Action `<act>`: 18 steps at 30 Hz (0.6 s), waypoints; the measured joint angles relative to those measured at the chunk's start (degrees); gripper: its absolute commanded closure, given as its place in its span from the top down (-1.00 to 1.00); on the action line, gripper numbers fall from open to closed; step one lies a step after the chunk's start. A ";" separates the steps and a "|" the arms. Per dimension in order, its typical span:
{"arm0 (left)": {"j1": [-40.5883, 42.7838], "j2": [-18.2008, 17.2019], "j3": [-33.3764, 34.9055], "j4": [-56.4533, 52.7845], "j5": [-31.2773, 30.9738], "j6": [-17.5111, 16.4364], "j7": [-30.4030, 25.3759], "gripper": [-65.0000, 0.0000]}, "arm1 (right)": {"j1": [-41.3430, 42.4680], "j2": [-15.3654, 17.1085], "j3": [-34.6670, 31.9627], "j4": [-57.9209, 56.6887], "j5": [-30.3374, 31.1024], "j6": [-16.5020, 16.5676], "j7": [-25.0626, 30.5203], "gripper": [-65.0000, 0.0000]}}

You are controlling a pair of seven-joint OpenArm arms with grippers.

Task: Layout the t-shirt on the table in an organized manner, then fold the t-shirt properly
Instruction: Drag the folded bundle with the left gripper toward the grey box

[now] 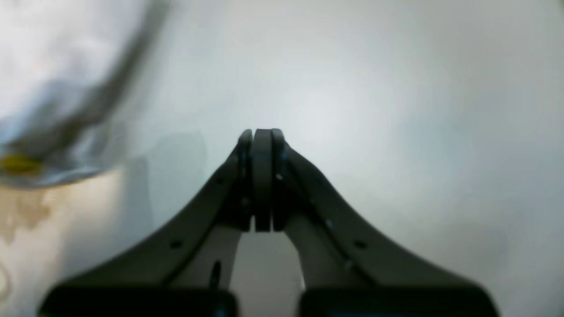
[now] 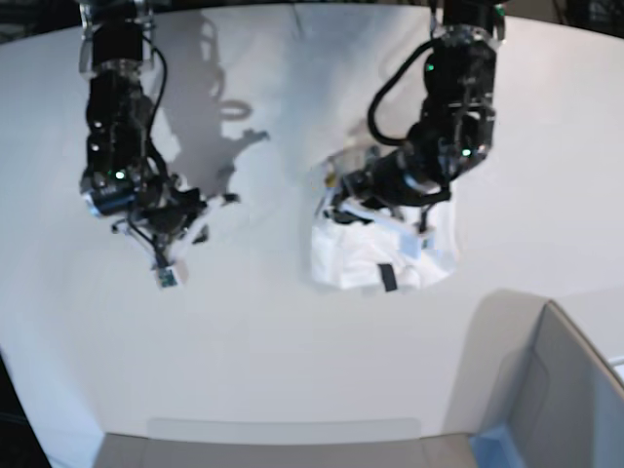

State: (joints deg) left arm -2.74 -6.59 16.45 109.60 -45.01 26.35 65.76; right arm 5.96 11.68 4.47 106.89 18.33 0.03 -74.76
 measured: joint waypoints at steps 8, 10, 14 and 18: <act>-6.64 -0.28 11.23 -17.86 0.66 0.61 -10.95 -0.85 | -6.05 2.08 8.35 0.92 1.01 0.02 0.15 -1.00; -6.75 -0.26 11.28 -19.71 0.42 0.63 -12.41 -0.85 | -7.69 2.62 8.87 2.54 0.74 0.00 0.13 -1.00; -6.47 -2.58 9.99 -22.51 -1.51 -0.79 -13.38 -0.85 | -9.68 2.27 8.74 4.52 1.20 0.02 0.26 -1.00; -7.02 -4.85 5.11 -23.52 -1.18 -0.44 -13.86 -0.85 | -11.08 3.26 8.74 4.50 1.16 0.02 0.17 -1.00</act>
State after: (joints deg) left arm -9.76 -11.44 21.56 86.08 -46.19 25.91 51.90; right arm -5.13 14.94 13.21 111.39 19.49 0.05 -74.59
